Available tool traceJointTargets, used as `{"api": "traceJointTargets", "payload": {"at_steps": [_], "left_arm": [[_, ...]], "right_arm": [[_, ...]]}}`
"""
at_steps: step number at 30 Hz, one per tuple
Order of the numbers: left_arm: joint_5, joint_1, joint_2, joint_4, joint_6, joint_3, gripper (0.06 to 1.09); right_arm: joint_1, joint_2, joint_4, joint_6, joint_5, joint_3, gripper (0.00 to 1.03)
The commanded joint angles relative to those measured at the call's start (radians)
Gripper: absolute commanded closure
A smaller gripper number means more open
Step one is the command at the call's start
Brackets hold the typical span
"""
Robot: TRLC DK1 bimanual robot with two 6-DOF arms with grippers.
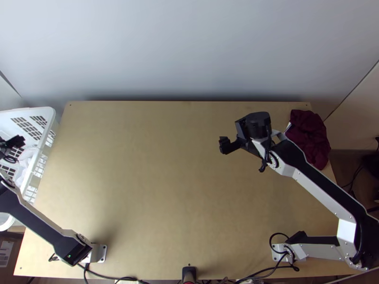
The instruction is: Fold the t-shirt
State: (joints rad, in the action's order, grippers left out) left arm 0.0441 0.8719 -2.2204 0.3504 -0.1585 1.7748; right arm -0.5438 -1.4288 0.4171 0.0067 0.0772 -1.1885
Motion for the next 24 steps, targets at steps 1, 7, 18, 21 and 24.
{"api": "traceJointTargets", "payload": {"at_steps": [1, 7, 18, 21, 24], "left_arm": [[-0.004, 0.029, -0.236, 0.022, -0.003, 0.158, 0.12], [-0.004, 0.029, -0.374, 0.035, -0.004, 0.291, 0.12], [-0.004, 0.029, -0.605, 0.127, -0.004, 0.491, 0.12], [-0.006, 0.024, -0.637, 0.150, -0.015, 0.491, 0.12], [-0.006, 0.022, -0.662, 0.174, -0.026, 0.491, 0.12]], "right_arm": [[-0.021, -0.035, 0.038, 0.007, 0.015, -0.060, 0.04], [-0.025, -0.053, 0.074, 0.006, 0.026, -0.089, 0.04], [-0.042, -0.087, 0.100, -0.017, 0.050, -0.137, 0.04], [-0.047, -0.101, 0.106, -0.024, 0.058, -0.155, 0.04], [-0.051, -0.108, 0.114, -0.024, 0.062, -0.166, 0.04]]}}
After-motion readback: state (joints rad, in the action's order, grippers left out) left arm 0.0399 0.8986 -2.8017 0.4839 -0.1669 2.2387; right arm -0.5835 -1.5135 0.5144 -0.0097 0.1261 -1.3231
